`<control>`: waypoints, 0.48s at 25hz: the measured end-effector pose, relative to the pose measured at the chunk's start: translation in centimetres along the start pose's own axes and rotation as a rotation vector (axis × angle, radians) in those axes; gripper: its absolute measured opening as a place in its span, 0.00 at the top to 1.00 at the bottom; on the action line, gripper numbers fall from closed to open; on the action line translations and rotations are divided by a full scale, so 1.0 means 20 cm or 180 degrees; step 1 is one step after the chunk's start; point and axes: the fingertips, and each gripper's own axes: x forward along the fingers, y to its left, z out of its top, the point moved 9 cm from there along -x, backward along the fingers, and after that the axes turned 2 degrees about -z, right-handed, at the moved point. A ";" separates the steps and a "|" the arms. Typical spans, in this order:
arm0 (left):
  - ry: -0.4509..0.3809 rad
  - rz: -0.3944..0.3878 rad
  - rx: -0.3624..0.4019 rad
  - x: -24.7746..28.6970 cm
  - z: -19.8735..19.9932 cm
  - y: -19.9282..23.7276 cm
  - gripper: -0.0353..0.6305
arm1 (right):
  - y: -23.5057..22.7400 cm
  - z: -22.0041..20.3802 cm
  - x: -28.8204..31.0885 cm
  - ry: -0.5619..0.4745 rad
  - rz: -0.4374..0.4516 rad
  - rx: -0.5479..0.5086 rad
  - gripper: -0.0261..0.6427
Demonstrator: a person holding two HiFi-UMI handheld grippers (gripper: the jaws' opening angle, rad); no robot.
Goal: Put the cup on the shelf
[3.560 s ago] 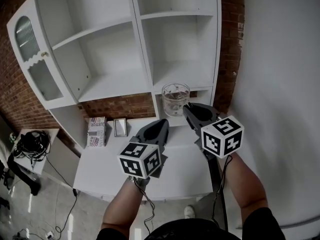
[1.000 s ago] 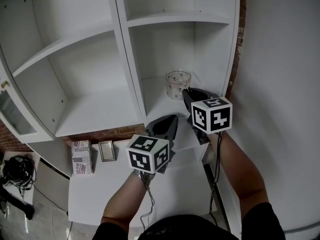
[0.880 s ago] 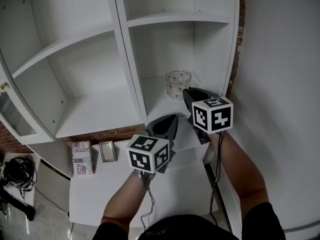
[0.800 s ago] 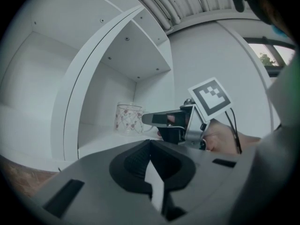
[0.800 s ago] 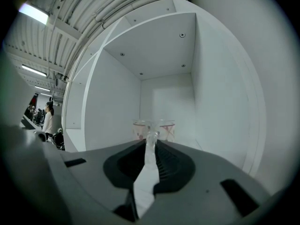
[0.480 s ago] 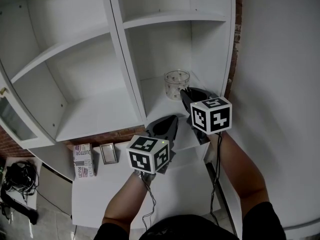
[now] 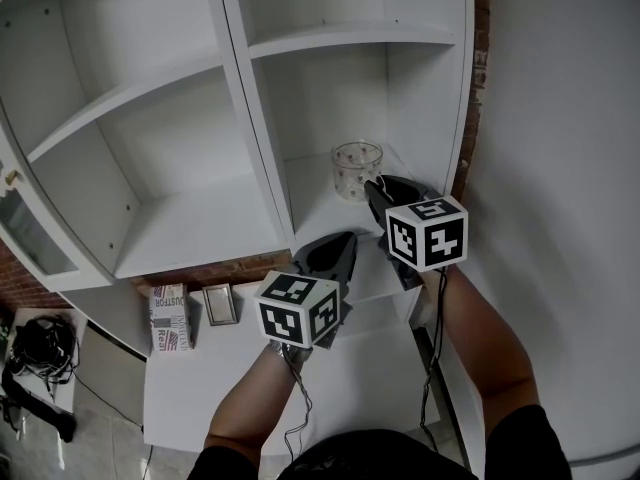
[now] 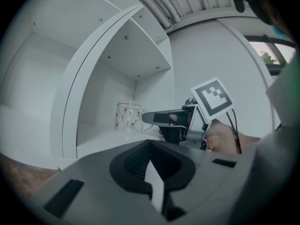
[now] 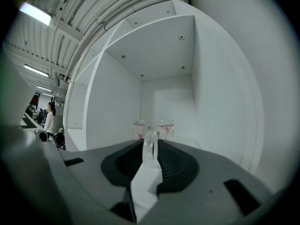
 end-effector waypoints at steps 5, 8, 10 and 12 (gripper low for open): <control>-0.0009 0.0084 -0.0012 -0.01 0.01 -0.03 0.94 | 0.01 -0.01 -0.02 0.0002 0.0124 -0.0044 0.81; -0.0017 0.0153 -0.0021 -0.02 0.00 -0.07 0.94 | 0.01 0.00 -0.06 -0.0040 0.0154 -0.0138 0.79; -0.0022 0.0200 -0.0024 -0.02 0.00 -0.10 0.94 | 0.01 0.01 -0.09 -0.0079 0.0171 -0.0184 0.79; -0.0034 0.0244 -0.0026 -0.02 0.00 -0.13 0.94 | 0.01 0.01 -0.11 -0.0102 0.0209 -0.0220 0.79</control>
